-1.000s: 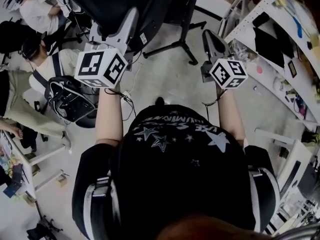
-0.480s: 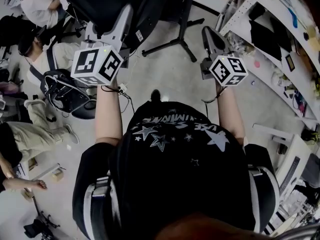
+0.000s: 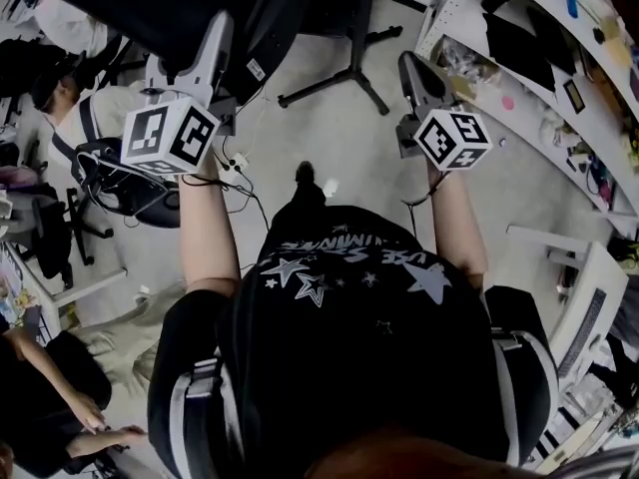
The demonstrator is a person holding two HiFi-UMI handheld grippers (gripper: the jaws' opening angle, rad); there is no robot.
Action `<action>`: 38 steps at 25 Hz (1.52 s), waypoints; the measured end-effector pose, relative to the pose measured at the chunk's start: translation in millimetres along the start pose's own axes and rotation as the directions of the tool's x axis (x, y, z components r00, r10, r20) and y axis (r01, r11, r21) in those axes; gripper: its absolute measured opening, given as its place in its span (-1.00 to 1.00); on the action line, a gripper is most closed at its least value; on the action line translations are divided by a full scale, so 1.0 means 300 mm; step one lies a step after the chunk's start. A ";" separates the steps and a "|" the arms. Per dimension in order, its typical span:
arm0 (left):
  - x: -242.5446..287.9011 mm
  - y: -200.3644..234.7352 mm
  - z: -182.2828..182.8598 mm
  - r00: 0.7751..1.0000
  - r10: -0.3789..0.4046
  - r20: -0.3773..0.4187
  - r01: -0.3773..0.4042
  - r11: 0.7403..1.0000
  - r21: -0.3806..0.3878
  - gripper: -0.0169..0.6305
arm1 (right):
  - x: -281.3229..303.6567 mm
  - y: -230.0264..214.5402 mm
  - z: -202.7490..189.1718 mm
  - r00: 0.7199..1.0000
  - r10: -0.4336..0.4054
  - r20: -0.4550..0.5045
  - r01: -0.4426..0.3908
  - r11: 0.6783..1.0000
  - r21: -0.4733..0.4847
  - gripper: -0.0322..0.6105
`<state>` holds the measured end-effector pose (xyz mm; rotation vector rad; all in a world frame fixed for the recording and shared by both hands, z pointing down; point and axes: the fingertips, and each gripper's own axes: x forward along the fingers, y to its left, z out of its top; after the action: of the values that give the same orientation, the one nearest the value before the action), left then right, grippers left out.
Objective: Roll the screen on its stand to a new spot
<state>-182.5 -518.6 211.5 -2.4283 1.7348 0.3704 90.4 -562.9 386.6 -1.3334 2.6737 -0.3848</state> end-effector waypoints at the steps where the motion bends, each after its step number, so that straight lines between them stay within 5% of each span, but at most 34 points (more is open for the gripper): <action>1: -0.019 -0.014 0.006 1.000 -0.001 0.003 0.001 1.000 0.002 -0.24 | -0.023 0.007 -0.010 1.000 0.003 -0.003 -0.003 1.000 0.004 -0.88; 16: -0.216 -0.168 0.055 1.000 -0.031 0.002 0.031 0.999 -0.011 -0.24 | -0.210 0.085 -0.094 1.000 0.008 -0.017 -0.007 0.999 0.047 -0.88; 38: -0.484 -0.200 0.120 0.996 -0.078 0.037 0.080 0.996 -0.042 -0.25 | -0.375 0.392 -0.123 0.999 -0.052 0.016 0.052 0.999 0.010 -0.88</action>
<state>-174.7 -357.6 214.9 -2.4955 1.6278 0.4433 59.7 -398.8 388.9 -1.3997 2.6253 -0.3895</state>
